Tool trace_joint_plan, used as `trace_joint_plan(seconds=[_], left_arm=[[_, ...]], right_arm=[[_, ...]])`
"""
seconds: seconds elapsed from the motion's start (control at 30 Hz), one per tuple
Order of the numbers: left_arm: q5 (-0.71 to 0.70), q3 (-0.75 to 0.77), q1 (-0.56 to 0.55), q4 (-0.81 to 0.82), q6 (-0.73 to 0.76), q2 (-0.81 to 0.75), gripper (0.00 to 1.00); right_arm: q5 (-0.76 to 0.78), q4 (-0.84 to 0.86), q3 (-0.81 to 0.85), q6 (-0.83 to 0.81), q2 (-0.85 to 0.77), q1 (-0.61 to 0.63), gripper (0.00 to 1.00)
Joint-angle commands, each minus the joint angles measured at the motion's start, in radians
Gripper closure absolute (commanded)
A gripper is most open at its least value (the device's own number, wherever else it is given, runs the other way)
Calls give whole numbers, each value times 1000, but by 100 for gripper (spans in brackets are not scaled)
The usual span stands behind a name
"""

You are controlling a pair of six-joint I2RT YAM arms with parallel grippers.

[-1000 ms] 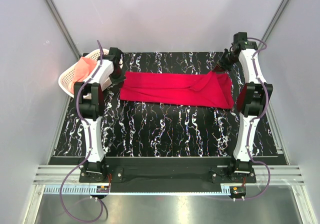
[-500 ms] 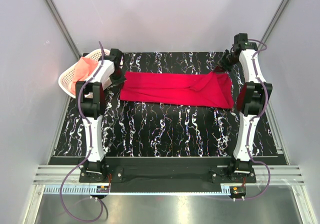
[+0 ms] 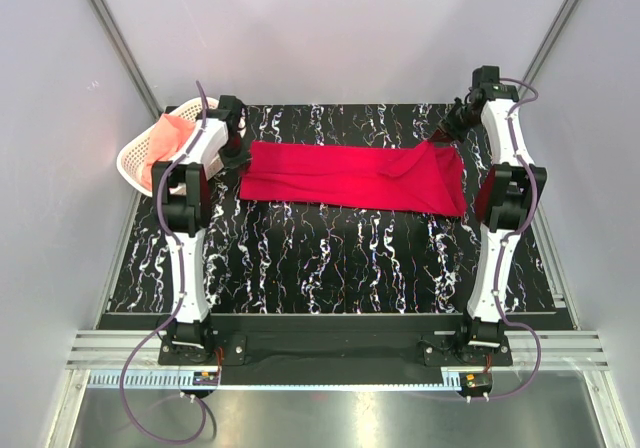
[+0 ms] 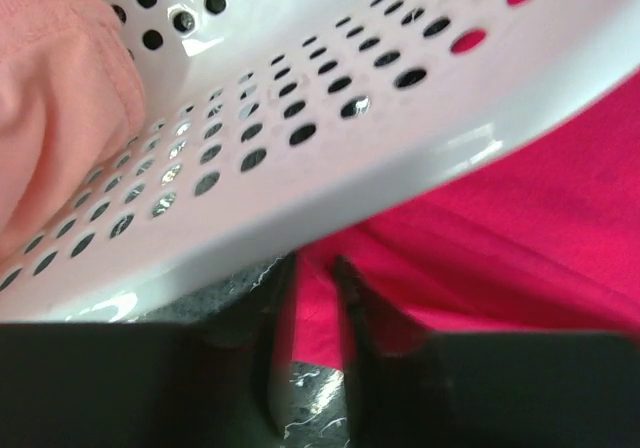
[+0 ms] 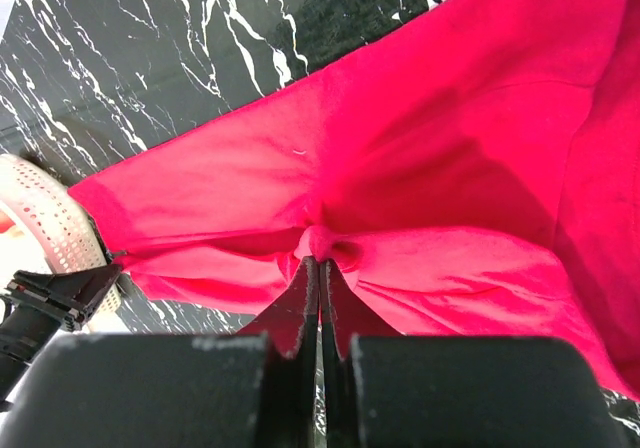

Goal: Fold and stack the t-shirts
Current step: Fold the tshirt

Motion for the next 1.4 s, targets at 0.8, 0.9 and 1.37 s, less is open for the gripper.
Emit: trace_joint_plan(seconds=[0.8,0.9,1.37], left_arm=[[176,-301,-65,223,-44,-228,48],[192,-267,-65,197,-46,-179,50],[110,-250,-59,1,0,-79,44]], right_arm=[[-69,182,80,109,180,-41,83],[-53,95,208,86,238,-42,69],[127,59,-439,-145,-289,-34,55]])
